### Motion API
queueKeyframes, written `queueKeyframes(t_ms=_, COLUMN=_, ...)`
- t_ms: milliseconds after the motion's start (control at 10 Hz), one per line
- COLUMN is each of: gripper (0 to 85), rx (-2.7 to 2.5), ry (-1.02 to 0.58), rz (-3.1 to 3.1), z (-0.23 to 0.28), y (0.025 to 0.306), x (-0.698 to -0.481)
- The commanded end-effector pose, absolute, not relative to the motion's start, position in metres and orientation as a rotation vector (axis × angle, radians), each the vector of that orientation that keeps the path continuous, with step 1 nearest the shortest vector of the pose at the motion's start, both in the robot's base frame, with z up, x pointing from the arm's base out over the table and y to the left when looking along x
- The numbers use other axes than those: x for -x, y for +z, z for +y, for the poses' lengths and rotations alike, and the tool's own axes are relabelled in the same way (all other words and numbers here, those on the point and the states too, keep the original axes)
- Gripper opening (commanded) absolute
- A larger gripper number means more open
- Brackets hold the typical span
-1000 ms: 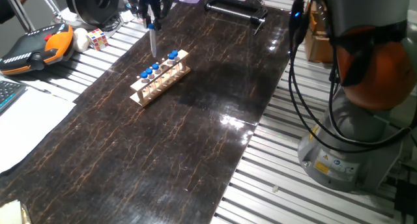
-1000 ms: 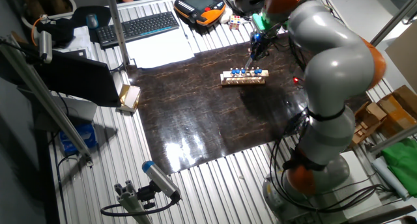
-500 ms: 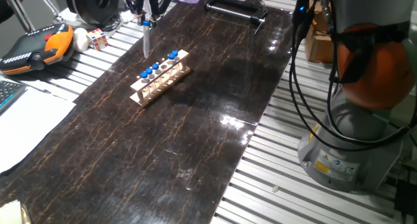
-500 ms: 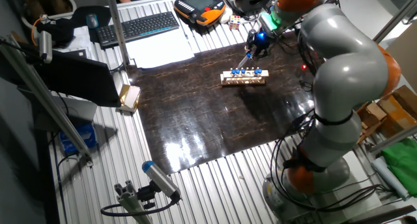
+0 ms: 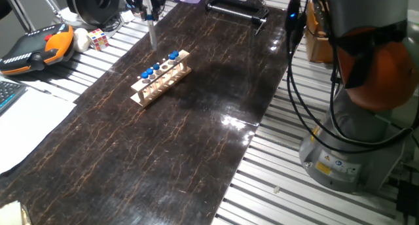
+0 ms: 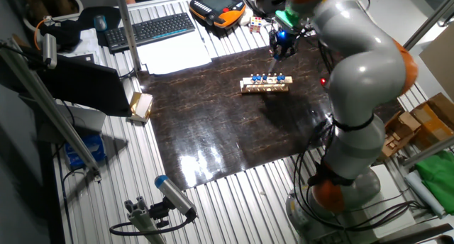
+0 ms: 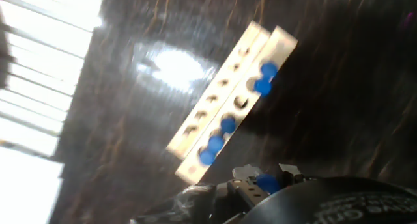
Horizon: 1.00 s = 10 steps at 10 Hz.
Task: Shake the test tube
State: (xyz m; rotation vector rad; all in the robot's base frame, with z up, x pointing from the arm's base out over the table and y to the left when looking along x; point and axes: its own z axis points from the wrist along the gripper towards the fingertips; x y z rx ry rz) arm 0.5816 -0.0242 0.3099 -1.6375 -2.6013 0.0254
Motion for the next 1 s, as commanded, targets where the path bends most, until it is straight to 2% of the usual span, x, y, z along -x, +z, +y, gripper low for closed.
queueKeyframes(t_ms=0, gripper=13.0, rx=0.616, ry=0.349, rz=-3.059, z=-0.029, y=0.313, x=-0.582)
queueKeyframes(t_ms=300, gripper=12.7, rx=0.188, ry=0.555, rz=-3.092, z=-0.035, y=0.319, x=-0.581)
queueKeyframes(t_ms=400, gripper=12.7, rx=0.167, ry=0.536, rz=-3.098, z=-0.034, y=0.319, x=-0.58)
queueKeyframes(t_ms=600, gripper=12.3, rx=-0.057, ry=0.704, rz=-3.078, z=-0.033, y=0.319, x=-0.58)
queueKeyframes(t_ms=800, gripper=12.0, rx=-0.013, ry=0.611, rz=-3.108, z=-0.03, y=0.316, x=-0.58)
queueKeyframes(t_ms=900, gripper=11.7, rx=0.116, ry=0.356, rz=-3.173, z=-0.026, y=0.314, x=-0.579)
